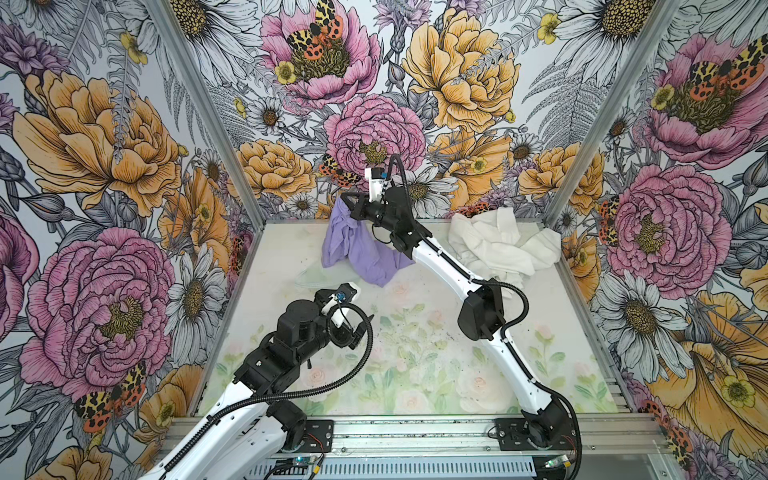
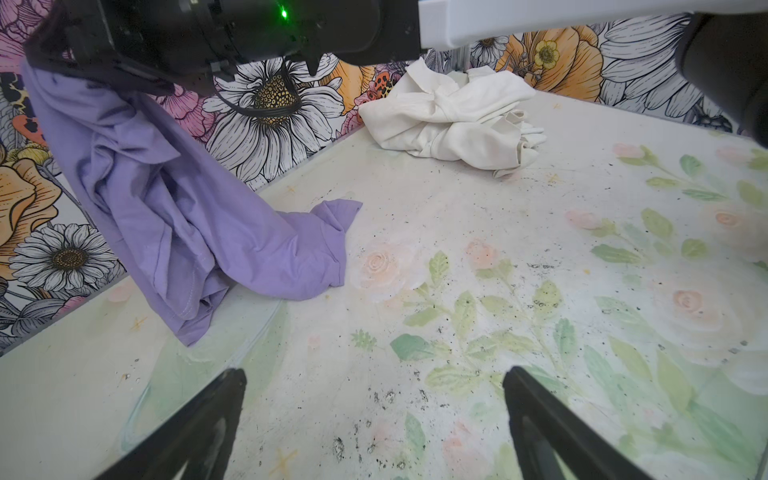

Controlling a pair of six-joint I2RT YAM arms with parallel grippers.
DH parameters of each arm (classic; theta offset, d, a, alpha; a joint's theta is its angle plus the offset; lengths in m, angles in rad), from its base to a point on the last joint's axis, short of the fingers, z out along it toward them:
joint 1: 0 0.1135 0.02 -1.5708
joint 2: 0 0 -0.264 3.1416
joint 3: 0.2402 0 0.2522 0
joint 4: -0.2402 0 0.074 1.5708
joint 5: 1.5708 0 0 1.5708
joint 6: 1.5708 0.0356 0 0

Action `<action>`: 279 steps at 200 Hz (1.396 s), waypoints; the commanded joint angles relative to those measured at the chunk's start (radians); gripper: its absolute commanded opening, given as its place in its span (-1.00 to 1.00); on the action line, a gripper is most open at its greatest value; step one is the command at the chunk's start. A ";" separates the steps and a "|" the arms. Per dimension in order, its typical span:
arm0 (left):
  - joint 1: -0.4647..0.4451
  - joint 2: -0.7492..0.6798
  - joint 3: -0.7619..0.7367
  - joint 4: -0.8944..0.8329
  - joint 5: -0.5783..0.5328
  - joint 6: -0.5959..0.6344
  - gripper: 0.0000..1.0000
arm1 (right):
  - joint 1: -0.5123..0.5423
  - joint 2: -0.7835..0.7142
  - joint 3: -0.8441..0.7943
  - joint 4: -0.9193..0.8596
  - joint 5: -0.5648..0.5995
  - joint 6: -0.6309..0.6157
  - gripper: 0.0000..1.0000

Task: Pick out a specific cloth from the pile
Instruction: 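Lower the purple shirt onto the table and open the right gripper, then grasp the purple shirt with the left gripper while the right arm draws back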

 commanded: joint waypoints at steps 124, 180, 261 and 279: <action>0.024 -0.038 -0.011 0.008 -0.050 -0.001 0.97 | -0.024 -0.239 -0.800 -0.043 0.065 0.012 -1.00; 0.065 -0.005 0.043 0.032 -0.178 -0.164 0.97 | -0.021 -0.279 -0.893 -0.010 0.023 0.042 -0.96; 0.236 0.301 0.058 0.349 -0.286 -0.834 0.97 | -0.020 -0.425 -1.084 0.238 0.003 0.118 -0.44; 0.254 0.386 0.070 0.384 -0.278 -0.862 0.97 | -0.019 -0.476 -1.123 0.261 0.012 0.120 -0.08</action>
